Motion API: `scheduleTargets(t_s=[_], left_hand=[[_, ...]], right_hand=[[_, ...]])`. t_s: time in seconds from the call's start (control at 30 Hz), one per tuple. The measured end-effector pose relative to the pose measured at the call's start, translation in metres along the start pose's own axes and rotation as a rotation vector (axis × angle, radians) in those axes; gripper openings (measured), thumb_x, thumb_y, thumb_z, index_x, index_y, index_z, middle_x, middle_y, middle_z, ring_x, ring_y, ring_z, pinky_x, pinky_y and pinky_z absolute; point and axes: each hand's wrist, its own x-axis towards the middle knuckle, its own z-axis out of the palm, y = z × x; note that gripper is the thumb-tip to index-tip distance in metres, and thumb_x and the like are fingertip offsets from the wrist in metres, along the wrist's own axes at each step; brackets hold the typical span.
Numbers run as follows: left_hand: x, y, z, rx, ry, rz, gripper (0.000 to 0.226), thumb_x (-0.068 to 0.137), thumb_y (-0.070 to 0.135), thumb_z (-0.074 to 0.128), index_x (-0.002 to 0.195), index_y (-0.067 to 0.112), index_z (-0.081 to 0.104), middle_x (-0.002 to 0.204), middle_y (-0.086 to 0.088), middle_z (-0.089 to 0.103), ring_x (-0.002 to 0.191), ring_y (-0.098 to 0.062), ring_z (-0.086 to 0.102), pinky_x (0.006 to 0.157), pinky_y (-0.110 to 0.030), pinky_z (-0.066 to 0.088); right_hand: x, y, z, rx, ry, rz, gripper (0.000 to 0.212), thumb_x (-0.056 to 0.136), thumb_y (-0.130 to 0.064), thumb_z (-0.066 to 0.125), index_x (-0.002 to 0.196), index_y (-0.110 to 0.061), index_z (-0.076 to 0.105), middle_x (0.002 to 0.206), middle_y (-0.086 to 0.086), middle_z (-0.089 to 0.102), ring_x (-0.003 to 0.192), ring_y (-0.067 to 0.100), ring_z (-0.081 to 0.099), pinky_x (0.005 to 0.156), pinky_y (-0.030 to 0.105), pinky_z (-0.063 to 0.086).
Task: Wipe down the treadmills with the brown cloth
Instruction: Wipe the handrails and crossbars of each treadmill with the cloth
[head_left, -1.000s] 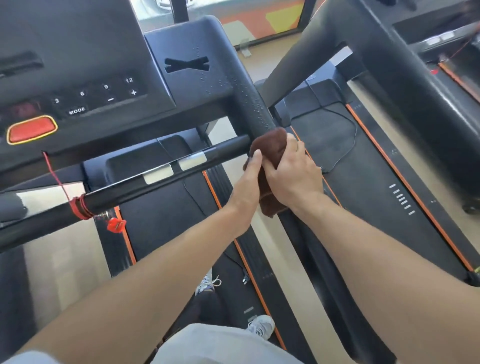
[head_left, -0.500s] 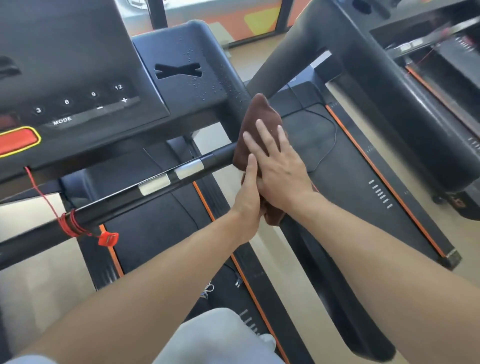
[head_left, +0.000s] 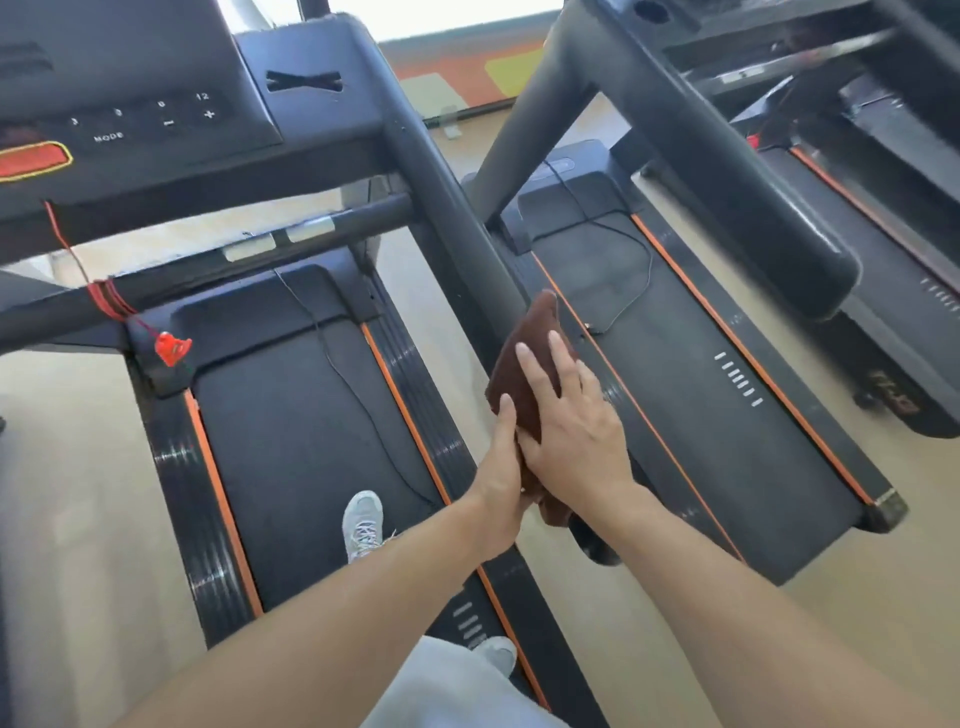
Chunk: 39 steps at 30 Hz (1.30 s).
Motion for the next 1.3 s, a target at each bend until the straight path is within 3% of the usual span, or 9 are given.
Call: scheduleTargets(t_s=[0.13,0.3,0.47,0.63,0.77,0.87,1.07,1.23,1.3], left_hand=[[-0.018,-0.035,0.016,0.059,0.040,0.014,0.071,0.094,0.081,0.028,0.135,0.035,0.062,0.125,0.002,0.074,0.117,-0.018,0.069,0.104,-0.039,0.054],[-0.026,-0.066,0.024,0.089,0.087,0.007,0.082,0.083,0.090,0.037,0.135,0.032,0.064,0.126,-0.001,0.073,0.120,-0.023,0.067,0.107,-0.046,0.053],[-0.034,-0.087,0.029,0.076,0.094,-0.024,0.077,0.085,0.089,0.038,0.131,0.035,0.068,0.128,0.002,0.072,0.124,-0.019,0.065,0.110,-0.045,0.050],[-0.041,-0.099,0.028,0.108,0.099,-0.073,0.076,0.086,0.087,0.040,0.134,0.034,0.066,0.128,0.004,0.072,0.122,-0.017,0.066,0.110,-0.043,0.049],[-0.047,-0.105,0.023,0.204,0.156,-0.057,0.040,0.100,0.058,0.053,0.136,0.040,0.057,0.127,0.003,0.070,0.109,-0.012,0.068,0.105,-0.044,0.054],[-0.047,-0.101,0.012,0.245,0.225,-0.039,0.050,0.100,0.044,0.063,0.145,0.038,0.041,0.131,0.001,0.066,0.100,-0.010,0.071,0.100,-0.042,0.057],[-0.043,-0.085,-0.005,0.652,0.123,-0.027,0.017,0.095,0.045,0.069,0.095,0.029,0.072,0.108,0.000,0.074,0.105,-0.015,0.065,0.103,-0.042,0.051],[-0.049,-0.084,-0.004,0.829,0.280,0.336,0.028,0.095,0.034,0.068,0.071,0.020,0.065,0.120,0.012,0.058,0.119,-0.007,0.049,0.101,-0.031,0.041],[-0.053,-0.075,-0.007,0.764,0.307,0.386,0.031,0.098,0.026,0.065,0.071,0.013,0.060,0.112,0.016,0.062,0.109,-0.002,0.053,0.093,-0.026,0.042]], right_hand=[[-0.043,0.024,-0.002,0.210,-0.024,0.189,0.094,0.090,-0.065,0.057,0.160,-0.043,-0.001,0.161,-0.002,0.032,0.129,0.026,0.053,0.089,0.049,0.058],[-0.081,0.035,0.001,0.272,0.046,0.232,0.092,0.086,-0.067,0.059,0.160,-0.043,0.008,0.147,-0.008,0.044,0.118,0.021,0.059,0.083,0.046,0.059],[-0.110,0.044,0.015,0.361,0.128,0.265,0.089,0.085,-0.062,0.068,0.158,-0.039,0.023,0.148,-0.010,0.044,0.125,0.017,0.055,0.084,0.041,0.058],[-0.137,0.047,0.029,0.519,0.156,0.264,0.088,0.090,-0.044,0.074,0.159,-0.036,0.021,0.161,-0.008,0.029,0.142,0.019,0.043,0.092,0.044,0.057],[-0.151,0.049,0.033,0.603,0.146,0.284,0.084,0.096,-0.033,0.069,0.160,-0.039,0.015,0.164,-0.009,0.025,0.144,0.019,0.042,0.097,0.045,0.057],[-0.164,0.055,0.031,0.712,0.118,0.347,0.078,0.098,-0.029,0.067,0.158,-0.045,0.018,0.152,-0.012,0.040,0.130,0.013,0.051,0.095,0.036,0.053],[-0.180,0.063,0.038,0.882,0.161,0.456,0.066,0.099,-0.020,0.066,0.153,-0.045,0.039,0.130,-0.010,0.058,0.120,0.017,0.061,0.093,0.048,0.058],[-0.182,0.044,0.033,0.880,0.215,0.478,0.073,0.089,-0.024,0.080,0.152,-0.034,0.045,0.145,-0.014,0.047,0.139,0.012,0.045,0.110,0.045,0.049],[-0.179,0.037,0.024,0.922,0.198,0.457,0.078,0.084,-0.035,0.084,0.152,-0.033,0.045,0.151,-0.019,0.040,0.144,0.009,0.038,0.115,0.037,0.041]])
